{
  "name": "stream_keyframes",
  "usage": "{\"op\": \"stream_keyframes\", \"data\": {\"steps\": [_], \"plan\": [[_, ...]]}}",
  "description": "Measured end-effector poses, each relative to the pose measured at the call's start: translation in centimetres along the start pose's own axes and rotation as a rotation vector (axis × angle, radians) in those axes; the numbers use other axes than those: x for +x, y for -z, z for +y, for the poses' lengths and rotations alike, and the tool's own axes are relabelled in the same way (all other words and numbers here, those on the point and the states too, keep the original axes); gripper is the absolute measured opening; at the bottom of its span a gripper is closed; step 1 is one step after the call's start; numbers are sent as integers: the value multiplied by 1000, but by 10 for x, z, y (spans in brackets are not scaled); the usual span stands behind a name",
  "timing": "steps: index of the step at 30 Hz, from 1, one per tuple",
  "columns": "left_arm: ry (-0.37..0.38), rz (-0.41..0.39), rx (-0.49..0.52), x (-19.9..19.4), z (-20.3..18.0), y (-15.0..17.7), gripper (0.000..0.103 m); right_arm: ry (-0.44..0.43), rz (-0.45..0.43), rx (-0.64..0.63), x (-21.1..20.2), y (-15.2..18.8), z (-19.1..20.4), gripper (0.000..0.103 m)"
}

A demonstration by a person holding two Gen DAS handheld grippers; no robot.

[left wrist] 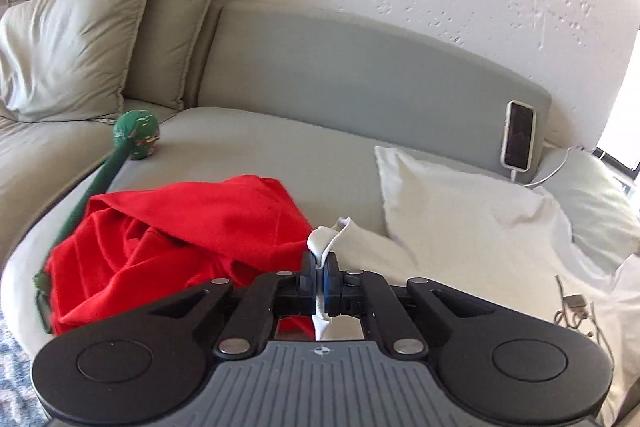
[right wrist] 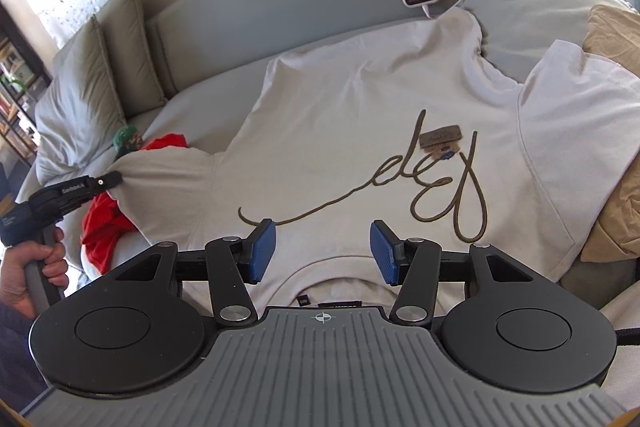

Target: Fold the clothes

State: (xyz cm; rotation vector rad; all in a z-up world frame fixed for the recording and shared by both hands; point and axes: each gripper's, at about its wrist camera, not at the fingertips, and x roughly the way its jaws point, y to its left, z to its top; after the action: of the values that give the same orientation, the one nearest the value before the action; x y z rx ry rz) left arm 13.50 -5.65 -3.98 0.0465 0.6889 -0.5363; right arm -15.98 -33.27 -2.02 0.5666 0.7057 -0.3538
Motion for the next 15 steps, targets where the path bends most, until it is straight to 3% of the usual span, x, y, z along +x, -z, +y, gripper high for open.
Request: {"op": "stream_keyframes", "data": {"steps": [4,6,7,8,9,10,11,13,15], "plan": [[-68,90,-6,24,14,14,4,0,27,8,4,2,-2,54],[-94,142,-42,33,23,21,9,-4,53,13,8,3,-4,54],[-118,164,-62,35,27,23,19,-5,67,14,9,4,-5,54],[-146,183,-83,36,30,25,21,-3,78,15,10,4,-6,54],[-176,188,-100,33,32,25,22,2,86,18,10,4,-8,54],[-206,181,-108,27,31,25,35,9,85,22,9,4,-11,54],[-221,169,-108,18,28,24,39,16,82,27,8,4,-14,54],[-239,141,-102,-3,19,21,39,32,72,47,6,3,-21,54],[-184,108,-89,-25,1,20,42,40,63,69,4,1,-28,54]]}}
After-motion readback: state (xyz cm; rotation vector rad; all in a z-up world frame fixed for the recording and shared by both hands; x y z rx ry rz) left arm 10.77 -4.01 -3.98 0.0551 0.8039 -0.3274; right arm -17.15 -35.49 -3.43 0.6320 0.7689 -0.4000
